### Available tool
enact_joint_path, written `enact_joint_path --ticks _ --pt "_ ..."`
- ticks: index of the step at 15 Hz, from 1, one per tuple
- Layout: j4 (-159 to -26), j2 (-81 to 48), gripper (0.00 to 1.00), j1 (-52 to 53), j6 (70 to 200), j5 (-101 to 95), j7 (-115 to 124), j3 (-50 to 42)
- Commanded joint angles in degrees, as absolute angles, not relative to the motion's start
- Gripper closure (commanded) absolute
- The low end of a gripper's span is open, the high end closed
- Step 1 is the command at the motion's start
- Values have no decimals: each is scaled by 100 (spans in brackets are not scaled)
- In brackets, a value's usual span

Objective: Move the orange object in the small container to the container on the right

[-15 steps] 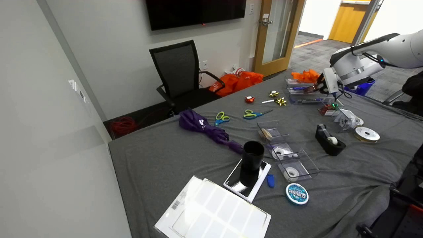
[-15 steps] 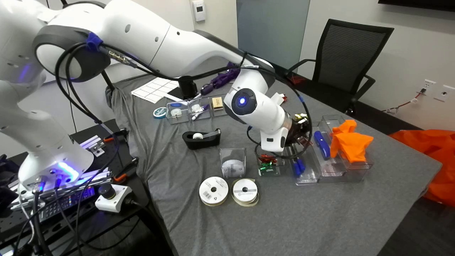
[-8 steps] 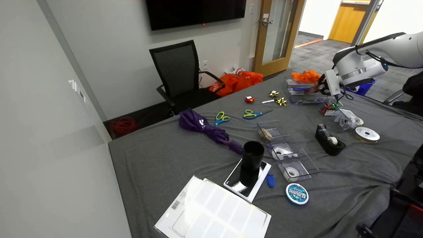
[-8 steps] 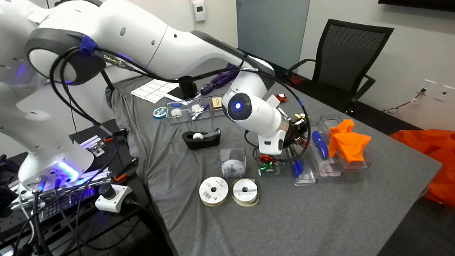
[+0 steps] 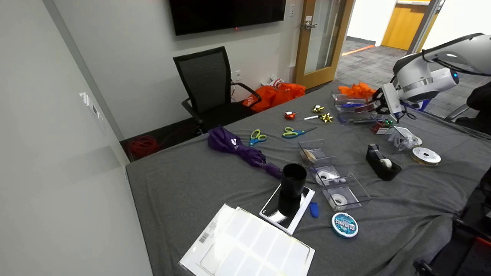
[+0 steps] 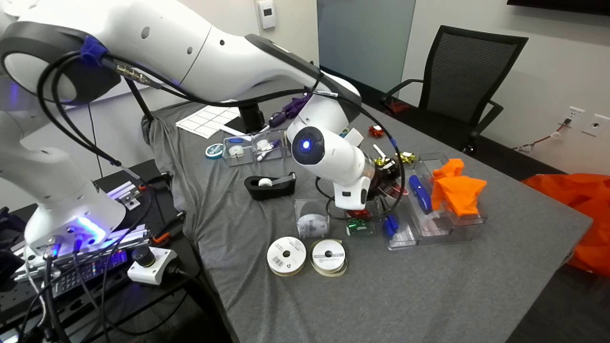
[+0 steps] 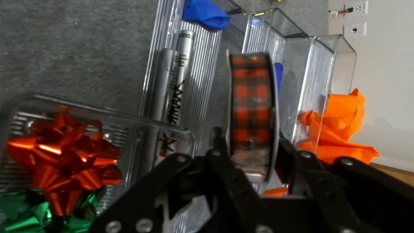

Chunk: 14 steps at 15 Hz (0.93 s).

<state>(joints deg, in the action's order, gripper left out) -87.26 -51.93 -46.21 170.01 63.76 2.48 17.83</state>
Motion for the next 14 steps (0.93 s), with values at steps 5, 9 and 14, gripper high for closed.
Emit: enact_joint_path --ticks 5,9,14 --pt "-9354 -4807 1 -4793 17054 6530 80 1903" --pt "-9433 -4735 0 -4813 17043 6533 58 1911" --pt "-9521 -4637 0 -4880 16962 6547 6 1958"
